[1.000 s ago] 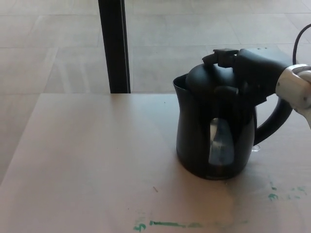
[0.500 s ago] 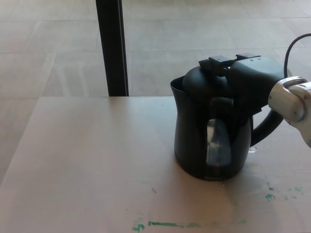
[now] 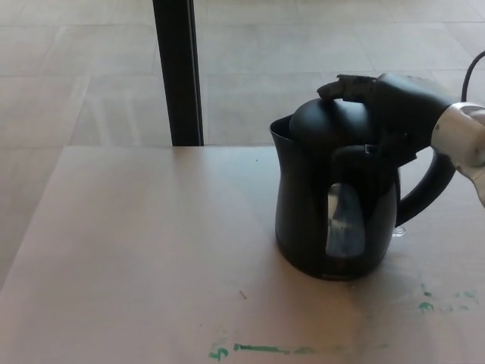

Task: The robot uses its right hand to push down on the lid of a kettle kept in the middle of the desk to close it

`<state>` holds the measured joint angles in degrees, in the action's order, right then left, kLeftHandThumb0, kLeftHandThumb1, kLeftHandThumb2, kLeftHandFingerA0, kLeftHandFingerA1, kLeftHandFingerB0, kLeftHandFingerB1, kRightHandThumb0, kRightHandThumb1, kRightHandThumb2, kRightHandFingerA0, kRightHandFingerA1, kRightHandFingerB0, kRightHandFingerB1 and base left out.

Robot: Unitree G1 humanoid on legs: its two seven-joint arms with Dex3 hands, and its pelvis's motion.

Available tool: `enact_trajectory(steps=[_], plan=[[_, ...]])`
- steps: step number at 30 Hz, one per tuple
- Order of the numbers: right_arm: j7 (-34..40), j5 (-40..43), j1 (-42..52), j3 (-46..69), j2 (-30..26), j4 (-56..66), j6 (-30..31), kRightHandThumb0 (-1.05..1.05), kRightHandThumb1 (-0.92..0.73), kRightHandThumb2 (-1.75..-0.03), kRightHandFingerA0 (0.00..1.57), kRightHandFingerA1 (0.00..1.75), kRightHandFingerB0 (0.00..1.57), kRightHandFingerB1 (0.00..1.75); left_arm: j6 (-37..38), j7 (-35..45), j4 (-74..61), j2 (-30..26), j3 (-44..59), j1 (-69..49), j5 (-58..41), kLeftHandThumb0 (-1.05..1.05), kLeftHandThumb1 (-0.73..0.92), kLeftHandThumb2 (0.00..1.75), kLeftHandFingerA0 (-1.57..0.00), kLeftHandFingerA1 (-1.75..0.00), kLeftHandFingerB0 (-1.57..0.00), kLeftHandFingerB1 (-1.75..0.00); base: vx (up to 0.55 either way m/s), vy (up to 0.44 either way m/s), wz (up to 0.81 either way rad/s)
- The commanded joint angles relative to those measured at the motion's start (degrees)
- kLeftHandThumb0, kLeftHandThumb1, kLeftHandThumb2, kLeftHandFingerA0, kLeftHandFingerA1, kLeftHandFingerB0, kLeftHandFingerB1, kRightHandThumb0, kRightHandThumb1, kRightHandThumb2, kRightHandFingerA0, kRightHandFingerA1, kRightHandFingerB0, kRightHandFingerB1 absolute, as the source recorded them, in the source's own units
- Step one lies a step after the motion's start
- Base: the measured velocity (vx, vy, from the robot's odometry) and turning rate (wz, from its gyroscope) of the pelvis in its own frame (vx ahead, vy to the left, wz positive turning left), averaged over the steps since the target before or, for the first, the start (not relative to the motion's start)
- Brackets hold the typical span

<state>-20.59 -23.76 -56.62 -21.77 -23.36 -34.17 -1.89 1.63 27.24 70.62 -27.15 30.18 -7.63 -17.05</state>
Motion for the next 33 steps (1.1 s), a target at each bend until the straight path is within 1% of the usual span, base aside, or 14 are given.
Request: enact_trajectory(steps=[1,5,6,9,10,18,22,23,24,25,26,27,28,33], plan=[[-12.9,18.3,-1.1,14.2,2.4,-1.8,15.9,-0.81,-0.69,-0.62,0.23,0.47,0.24,0.33,0.4,-0.2,0.6,-1.2,0.0,-0.2,-0.1,-0.78,0.76,0.63,-0.44,-0.48,-0.33,-0.34,0.0,0.0,0.0],[-15.9,20.7,-0.8,18.5,0.3,-1.8,16.0,-0.74,-0.7,-0.61,0.16,0.46,0.23,0.35,-0.1,0.5,0.6,-0.9,0.7,-0.5,-1.0,-0.76,0.76,0.63,-0.42,-0.49,-0.33,-0.35,-0.03,-0.005,0.05],[-15.6,20.9,-0.3,19.7,-0.9,-0.9,16.3,-0.89,-0.59,-0.95,0.29,0.54,0.17,0.42,0.1,0.2,0.6,-0.9,0.5,-0.5,-0.8,-0.78,0.76,0.63,-0.45,-0.5,-0.34,-0.35,0.0,0.0,0.0],[-15.3,21.9,0.9,23.8,-3.3,1.0,18.0,-0.82,-0.56,-0.94,0.32,0.56,0.17,0.43,0.1,-0.2,0.7,-0.9,0.5,-0.6,-0.7,-0.77,0.76,0.63,-0.47,-0.51,-0.34,-0.35,0.0,0.0,0.0],[-14.3,25.5,1.1,29.2,-4.2,2.3,22.8,-0.72,-0.64,-0.6,0.4,0.52,0.26,0.3,0.2,-0.4,0.6,-1.0,0.1,-0.6,-0.3,-0.77,0.76,0.63,-0.44,-0.49,-0.34,-0.35,0.0,0.0,0.0],[-14.7,27.8,4.5,41.5,-13.5,0.9,21.9,-0.78,-0.7,-0.62,0.33,0.46,0.23,0.29,0.6,-0.1,1.3,-1.4,0.2,-1.2,-0.2,-0.77,0.76,0.63,-0.43,-0.48,-0.34,-0.35,0.0,0.0,0.0],[-14.7,30.2,8.5,48.7,-17.2,0.6,22.6,-0.75,-0.68,-0.61,0.37,0.44,0.27,0.29,0.3,0.5,0.8,-1.5,0.9,-1.8,-1.0,-0.76,0.75,0.63,-0.46,-0.52,-0.35,-0.35,0.0,0.0,0.0],[-14.9,30.4,9.0,49.5,-17.5,0.7,22.7,-0.76,-0.54,-0.92,0.29,0.53,0.19,0.43,0.4,0.5,0.8,-1.5,0.9,-1.9,-1.0,-0.76,0.75,0.63,-0.45,-0.51,-0.34,-0.36,0.0,0.0,0.0],[-15.0,30.8,9.9,50.7,-18.1,0.9,22.8,-0.76,-0.54,-0.92,0.29,0.53,0.19,0.43,0.6,0.4,0.7,-1.4,0.8,-1.9,-0.9,-0.76,0.75,0.63,-0.45,-0.51,-0.34,-0.36,0.0,0.0,0.0],[-15.6,31.6,13.3,53.8,-19.8,2.2,22.8,-0.72,-0.72,-0.62,0.33,0.41,0.27,0.29,0.6,0.8,0.8,-1.3,0.8,-1.9,-0.9,-0.78,0.75,0.63,-0.4,-0.47,-0.33,-0.35,0.0,0.0,0.0],[-14.7,32.5,16.9,58.0,-20.7,3.3,22.8,-0.72,-0.71,-0.62,0.36,0.42,0.31,0.31,1.0,0.4,1.3,-1.2,0.7,-1.8,-0.7,-0.78,0.75,0.63,-0.41,-0.46,-0.34,-0.35,0.0,0.0,0.0],[-14.6,32.7,17.3,58.5,-20.7,3.5,22.9,-0.74,-0.61,-0.98,0.19,0.6,0.09,0.48,1.1,0.4,1.3,-1.2,0.6,-1.7,-0.6,-0.79,0.75,0.63,-0.42,-0.47,-0.34,-0.35,0.0,0.0,0.0],[-14.2,32.3,18.9,59.6,-21.3,4.3,23.5,-0.71,-0.72,-0.62,0.4,0.4,0.31,0.3,1.6,0.6,1.2,-1.3,0.4,-1.9,-0.4,-0.79,0.76,0.63,-0.41,-0.47,-0.33,-0.35,0.0,0.0,0.0],[-11.6,36.4,31.3,73.3,-18.9,7.9,22.1,-0.76,-0.72,-0.62,0.44,0.53,0.31,0.37,1.1,0.1,1.0,-1.2,0.4,-1.8,-0.5,-0.77,0.76,0.63,-0.42,-0.47,-0.33,-0.35,0.0,0.0,0.0]])
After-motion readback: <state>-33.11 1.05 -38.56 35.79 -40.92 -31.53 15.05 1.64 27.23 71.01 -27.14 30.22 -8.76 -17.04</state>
